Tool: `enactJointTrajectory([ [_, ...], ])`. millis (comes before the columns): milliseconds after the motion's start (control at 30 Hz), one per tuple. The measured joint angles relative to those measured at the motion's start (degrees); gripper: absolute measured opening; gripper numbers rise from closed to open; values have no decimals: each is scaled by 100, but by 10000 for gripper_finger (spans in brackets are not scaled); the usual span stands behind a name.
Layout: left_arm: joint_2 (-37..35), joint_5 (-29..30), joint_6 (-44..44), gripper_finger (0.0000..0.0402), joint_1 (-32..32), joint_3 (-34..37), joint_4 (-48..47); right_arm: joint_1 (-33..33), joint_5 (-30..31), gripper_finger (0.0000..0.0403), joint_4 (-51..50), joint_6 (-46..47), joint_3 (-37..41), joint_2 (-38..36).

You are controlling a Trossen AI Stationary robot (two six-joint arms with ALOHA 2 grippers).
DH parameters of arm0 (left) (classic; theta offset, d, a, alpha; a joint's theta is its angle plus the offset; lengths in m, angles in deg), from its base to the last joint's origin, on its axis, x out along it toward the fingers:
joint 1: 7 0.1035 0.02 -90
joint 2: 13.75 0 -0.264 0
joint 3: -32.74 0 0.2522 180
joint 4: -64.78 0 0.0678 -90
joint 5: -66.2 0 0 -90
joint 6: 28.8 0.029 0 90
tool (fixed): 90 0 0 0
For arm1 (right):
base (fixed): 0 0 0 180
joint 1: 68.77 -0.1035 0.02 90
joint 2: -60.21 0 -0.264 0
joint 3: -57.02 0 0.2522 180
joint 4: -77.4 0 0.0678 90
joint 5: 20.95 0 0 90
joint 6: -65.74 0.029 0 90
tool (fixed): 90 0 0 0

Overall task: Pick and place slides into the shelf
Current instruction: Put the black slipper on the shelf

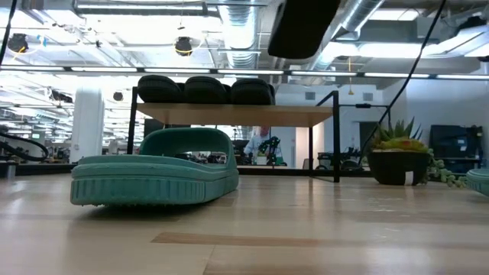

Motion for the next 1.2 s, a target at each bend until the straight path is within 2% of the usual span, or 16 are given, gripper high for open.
enactJointTrajectory([
  [400, 0, 87, -42, 122, 0, 0, 0, 1266, -168, 0, 112, -476, 144, 1],
  [633, 0, 245, -26, 122, 0, 0, 0, 1350, -216, 0, 716, -1369, 529, 1],
  [867, 0, 245, -4, 122, 98, 0, 0, 1550, -306, 0, 1287, -1584, 935, -1],
  [1200, -2, 244, -4, 122, 195, 0, 0, 1878, -469, 0, 1489, -1706, 1424, 1],
])
